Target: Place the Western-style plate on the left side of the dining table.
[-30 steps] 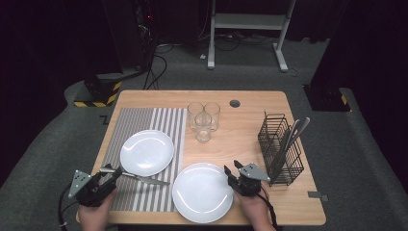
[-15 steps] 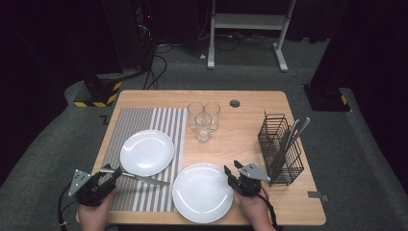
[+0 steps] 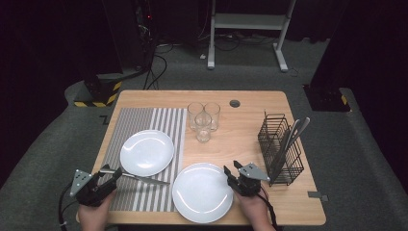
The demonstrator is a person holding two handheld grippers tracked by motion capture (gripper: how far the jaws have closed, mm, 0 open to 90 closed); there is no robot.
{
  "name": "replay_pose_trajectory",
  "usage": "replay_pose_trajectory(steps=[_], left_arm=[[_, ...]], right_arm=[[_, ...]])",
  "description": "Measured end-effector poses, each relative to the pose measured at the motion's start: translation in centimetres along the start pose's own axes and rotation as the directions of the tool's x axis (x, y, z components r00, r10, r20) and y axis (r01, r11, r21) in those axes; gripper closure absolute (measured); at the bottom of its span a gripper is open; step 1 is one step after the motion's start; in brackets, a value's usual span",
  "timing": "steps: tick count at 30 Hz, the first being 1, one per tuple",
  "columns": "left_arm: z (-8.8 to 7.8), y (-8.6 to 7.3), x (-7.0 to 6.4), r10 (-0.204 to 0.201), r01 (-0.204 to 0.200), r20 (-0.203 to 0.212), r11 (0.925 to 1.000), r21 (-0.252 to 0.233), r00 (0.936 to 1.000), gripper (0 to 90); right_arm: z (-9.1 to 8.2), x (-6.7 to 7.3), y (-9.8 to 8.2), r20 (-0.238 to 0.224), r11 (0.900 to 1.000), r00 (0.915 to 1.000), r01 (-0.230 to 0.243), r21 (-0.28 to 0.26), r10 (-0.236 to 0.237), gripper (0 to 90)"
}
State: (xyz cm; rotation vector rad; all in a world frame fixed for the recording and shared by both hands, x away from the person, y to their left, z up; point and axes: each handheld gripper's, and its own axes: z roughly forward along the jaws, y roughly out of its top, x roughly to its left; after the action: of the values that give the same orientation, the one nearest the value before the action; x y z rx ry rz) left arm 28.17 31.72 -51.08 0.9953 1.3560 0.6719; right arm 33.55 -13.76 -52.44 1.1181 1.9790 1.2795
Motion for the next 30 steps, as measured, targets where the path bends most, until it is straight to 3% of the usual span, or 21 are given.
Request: replay_pose_trajectory(steps=[24, 25, 30], left_arm=[[-0.13, -0.32, 0.49, -0.001, 0.001, -0.009, 1.0000, -0.003, 1.0000, 39.0], [-0.10, -0.36, 0.47, -0.009, 0.009, -0.033, 0.9999, -0.009, 0.9994, 38.9], [0.02, -0.51, 0.67, -0.066, 0.066, -0.031, 0.9976, -0.023, 0.9973, 39.6]], right_arm=[[-0.06, -0.07, -0.01, -0.002, 1.000, 1.0000, -0.008, -0.001, 0.008, 54.0], [-0.06, -0.08, -0.01, -0.003, 1.000, 1.0000, -0.007, -0.001, 0.007, 54.0], [0.00, -0.05, -0.05, -0.006, 1.000, 0.9999, -0.012, 0.002, 0.012, 54.0]])
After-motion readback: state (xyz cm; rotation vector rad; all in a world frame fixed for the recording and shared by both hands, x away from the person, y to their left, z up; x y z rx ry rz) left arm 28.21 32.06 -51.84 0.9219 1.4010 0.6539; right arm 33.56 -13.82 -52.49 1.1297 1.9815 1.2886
